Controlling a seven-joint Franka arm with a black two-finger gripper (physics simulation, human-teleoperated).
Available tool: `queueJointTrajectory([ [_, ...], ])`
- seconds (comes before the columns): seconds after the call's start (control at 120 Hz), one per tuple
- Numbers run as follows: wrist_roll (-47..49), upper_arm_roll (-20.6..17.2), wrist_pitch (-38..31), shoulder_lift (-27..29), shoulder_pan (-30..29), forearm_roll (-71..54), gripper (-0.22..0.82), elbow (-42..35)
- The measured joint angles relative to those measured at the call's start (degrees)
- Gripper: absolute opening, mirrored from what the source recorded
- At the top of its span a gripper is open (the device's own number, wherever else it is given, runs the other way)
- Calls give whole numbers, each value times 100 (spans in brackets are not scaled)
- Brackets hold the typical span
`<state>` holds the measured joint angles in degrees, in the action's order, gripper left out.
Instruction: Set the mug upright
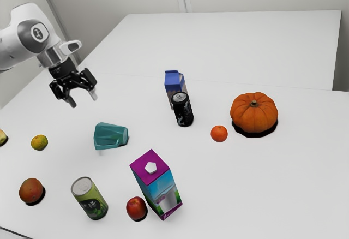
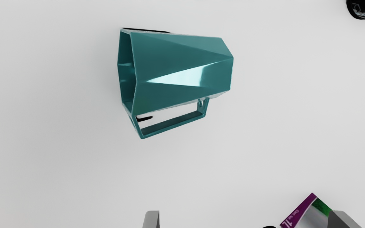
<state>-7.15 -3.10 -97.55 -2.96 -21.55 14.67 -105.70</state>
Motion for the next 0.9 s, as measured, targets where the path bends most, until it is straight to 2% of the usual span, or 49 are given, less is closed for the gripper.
queueJointTrajectory([
  [0.358, -717, -3, -1041, -538, -186, 592, 58, -426],
  [0.9, -1603, 6, -1566, -1081, -541, 1519, 58, -776],
])
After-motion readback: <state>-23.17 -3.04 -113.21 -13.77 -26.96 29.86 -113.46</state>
